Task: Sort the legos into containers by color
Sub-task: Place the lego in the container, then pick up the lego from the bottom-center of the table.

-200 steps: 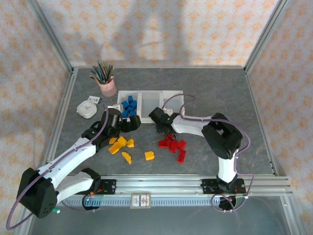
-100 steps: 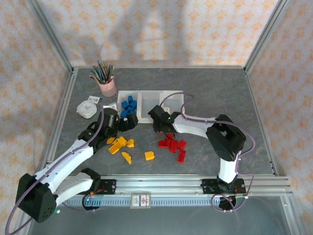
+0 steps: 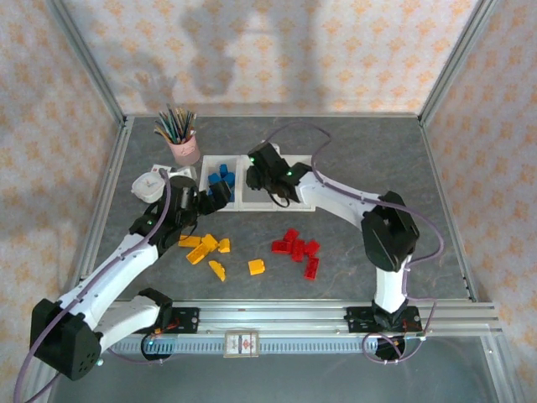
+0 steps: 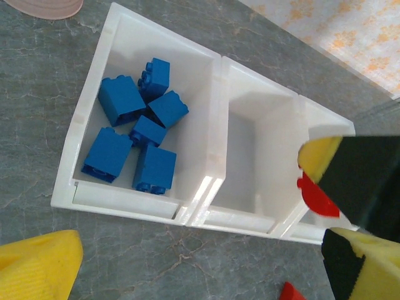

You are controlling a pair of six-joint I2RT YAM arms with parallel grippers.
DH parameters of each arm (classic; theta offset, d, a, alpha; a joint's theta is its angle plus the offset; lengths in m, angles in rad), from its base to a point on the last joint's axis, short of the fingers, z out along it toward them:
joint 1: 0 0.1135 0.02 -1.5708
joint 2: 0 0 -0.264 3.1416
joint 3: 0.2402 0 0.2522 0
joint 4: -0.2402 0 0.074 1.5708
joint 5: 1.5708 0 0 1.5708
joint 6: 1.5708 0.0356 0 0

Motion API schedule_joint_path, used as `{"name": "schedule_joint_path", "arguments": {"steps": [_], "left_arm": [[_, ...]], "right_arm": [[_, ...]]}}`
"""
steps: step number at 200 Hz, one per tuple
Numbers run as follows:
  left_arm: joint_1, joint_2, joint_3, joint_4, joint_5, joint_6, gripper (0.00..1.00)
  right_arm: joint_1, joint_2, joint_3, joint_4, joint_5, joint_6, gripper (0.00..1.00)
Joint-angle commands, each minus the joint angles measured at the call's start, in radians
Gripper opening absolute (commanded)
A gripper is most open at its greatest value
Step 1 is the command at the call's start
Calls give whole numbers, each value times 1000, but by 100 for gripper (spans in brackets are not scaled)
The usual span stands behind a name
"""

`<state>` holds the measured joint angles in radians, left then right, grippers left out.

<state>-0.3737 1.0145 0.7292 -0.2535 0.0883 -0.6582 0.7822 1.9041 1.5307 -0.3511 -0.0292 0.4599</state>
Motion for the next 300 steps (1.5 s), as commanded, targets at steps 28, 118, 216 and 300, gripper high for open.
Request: {"name": "schedule_joint_path", "arguments": {"steps": [28,118,216,300], "left_arm": [[15,72,44,99,-27,-26,99],[15,69,66,80,-6,12,99],[-93,-38,7,29,78,31,99],[-263,-28,-88,164,64,-49,99]], "right_arm": [[-28,205,214,-67,107,-115,29],[-35,81,150,-58,107,-148,54],[-35,-317,-310,-117,110,7,71],[-34,-553,-681,-157,161,175,82]]}}
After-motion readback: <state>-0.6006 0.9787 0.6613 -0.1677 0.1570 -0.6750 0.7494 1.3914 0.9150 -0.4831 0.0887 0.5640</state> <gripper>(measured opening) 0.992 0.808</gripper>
